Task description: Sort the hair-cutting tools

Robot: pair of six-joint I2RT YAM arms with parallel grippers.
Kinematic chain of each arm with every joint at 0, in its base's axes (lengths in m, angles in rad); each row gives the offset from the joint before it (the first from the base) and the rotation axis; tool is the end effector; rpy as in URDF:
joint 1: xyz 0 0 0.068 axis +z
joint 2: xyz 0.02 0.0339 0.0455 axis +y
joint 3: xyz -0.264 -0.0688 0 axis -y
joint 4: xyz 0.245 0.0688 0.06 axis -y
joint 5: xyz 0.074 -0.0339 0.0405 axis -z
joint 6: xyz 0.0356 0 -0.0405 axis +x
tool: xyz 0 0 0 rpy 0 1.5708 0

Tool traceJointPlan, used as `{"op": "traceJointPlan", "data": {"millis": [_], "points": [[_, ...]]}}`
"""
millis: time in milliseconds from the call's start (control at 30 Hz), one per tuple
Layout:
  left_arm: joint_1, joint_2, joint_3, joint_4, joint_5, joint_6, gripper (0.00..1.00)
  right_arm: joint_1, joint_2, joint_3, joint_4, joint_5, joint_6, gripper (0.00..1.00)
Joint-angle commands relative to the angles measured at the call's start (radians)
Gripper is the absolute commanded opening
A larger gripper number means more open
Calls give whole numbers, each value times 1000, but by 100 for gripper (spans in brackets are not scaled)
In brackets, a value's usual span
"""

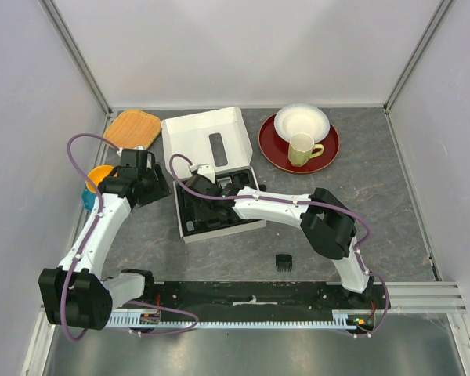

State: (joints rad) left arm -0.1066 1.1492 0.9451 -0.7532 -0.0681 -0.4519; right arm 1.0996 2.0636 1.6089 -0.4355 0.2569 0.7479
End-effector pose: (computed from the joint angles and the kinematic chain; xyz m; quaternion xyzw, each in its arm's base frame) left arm 0.2261 -0.0218 0.2739 -0.1738 0.9368 -0.0520 0.2990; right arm 0.2167 0.4054 0.2081 -0.1215 0.9280 0.1913 0.2959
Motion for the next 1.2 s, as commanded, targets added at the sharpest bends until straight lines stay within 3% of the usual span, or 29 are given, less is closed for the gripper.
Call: {"op": "traceJointPlan", "data": {"millis": [0, 400, 1167], "points": [[7, -20, -2, 29, 7, 39, 71, 3, -37, 42, -11, 19, -15, 27], [7, -22, -2, 29, 8, 39, 71, 3, -17, 45, -6, -5, -22, 0], [8, -22, -3, 29, 11, 42, 71, 13, 15, 3, -42, -16, 34, 0]]}}
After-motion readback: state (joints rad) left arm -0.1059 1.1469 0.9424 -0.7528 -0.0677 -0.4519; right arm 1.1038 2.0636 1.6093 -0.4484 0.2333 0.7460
